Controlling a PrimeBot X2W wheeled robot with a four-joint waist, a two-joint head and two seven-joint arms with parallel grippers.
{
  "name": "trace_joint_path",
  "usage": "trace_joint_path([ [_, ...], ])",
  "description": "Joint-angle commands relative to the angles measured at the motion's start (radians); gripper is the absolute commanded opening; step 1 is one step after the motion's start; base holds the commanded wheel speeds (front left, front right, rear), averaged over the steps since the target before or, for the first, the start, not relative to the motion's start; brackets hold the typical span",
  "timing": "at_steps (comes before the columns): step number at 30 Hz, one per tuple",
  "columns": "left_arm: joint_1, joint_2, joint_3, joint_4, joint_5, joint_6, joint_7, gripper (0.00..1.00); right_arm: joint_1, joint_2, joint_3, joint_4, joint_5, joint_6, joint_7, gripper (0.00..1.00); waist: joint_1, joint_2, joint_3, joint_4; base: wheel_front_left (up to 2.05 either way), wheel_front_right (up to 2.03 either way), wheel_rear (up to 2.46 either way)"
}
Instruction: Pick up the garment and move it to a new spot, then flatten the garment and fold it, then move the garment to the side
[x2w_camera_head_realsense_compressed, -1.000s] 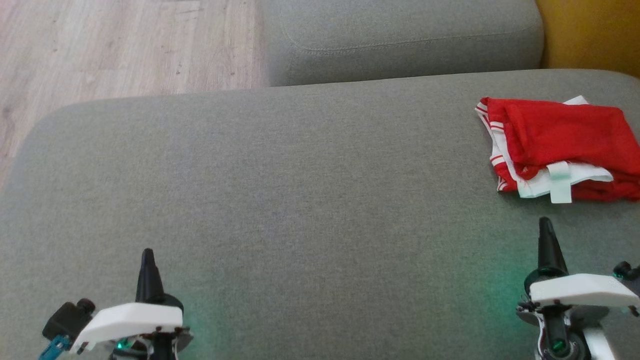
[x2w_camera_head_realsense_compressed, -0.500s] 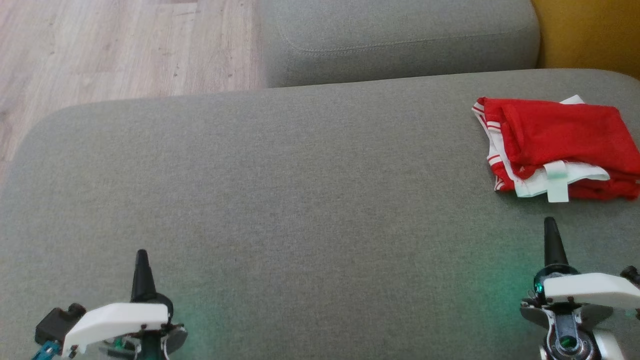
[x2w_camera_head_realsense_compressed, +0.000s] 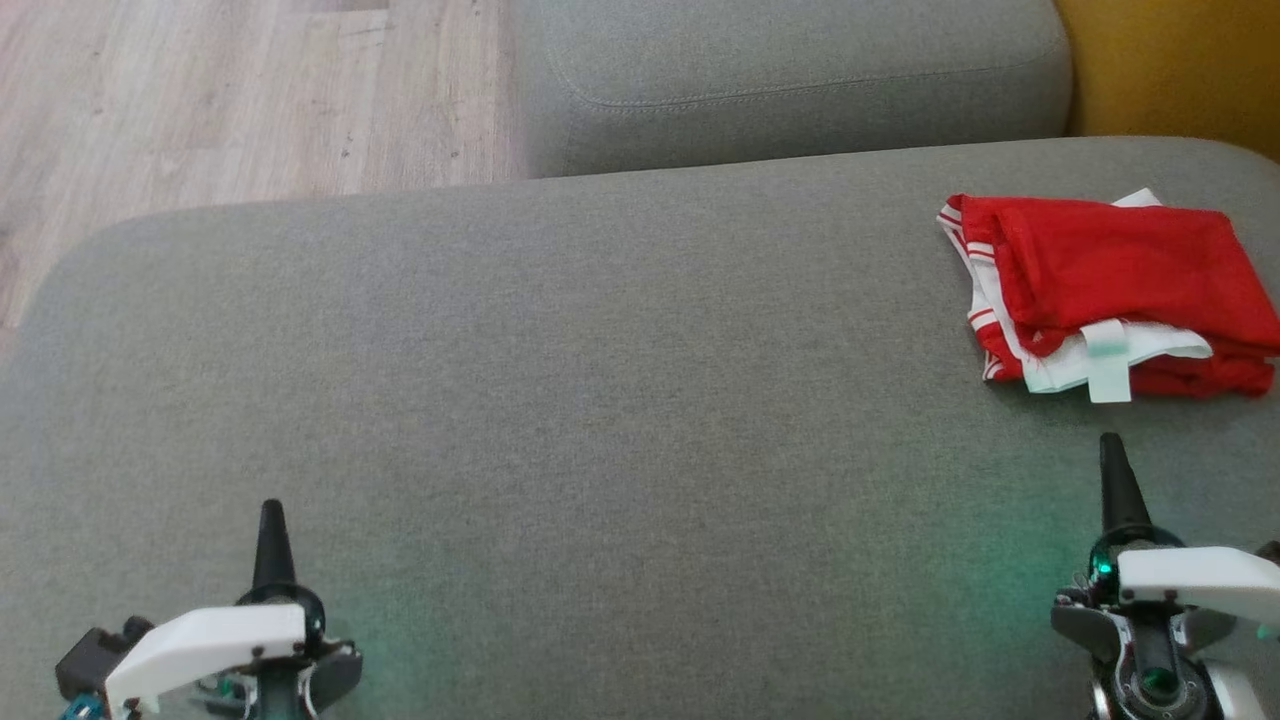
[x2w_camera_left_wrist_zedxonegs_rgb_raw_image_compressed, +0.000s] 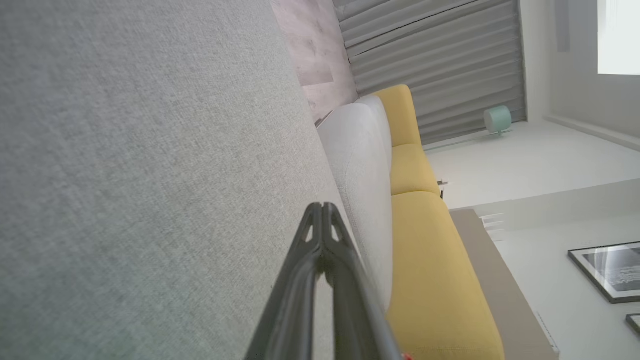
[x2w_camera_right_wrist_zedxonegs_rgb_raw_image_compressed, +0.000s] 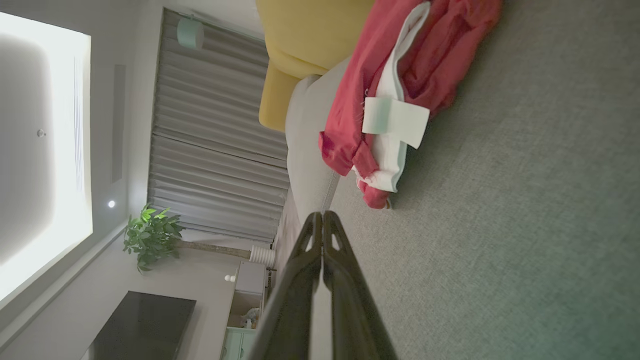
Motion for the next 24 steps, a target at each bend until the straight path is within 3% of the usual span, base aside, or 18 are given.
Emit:
trace_joint_path([
  [1,-0.058,0.006,0.039,-0.038,-0.027,-0.009,0.01,0.0,-0.053,-0.005,0.012,-0.042,0.034,-0.001,0.009,0.0,0.0,0.0,0.0,-0.001,0.0,0.0,0.0],
  [24,-0.063,0.007,0.091,-0.052,-0.247,-0.032,0.075,0.0,-0.058,-0.005,-0.011,-0.063,0.29,-0.001,0.072,0.0,0.0,0.0,-0.005,-0.012,0.0,0.0,0.0],
])
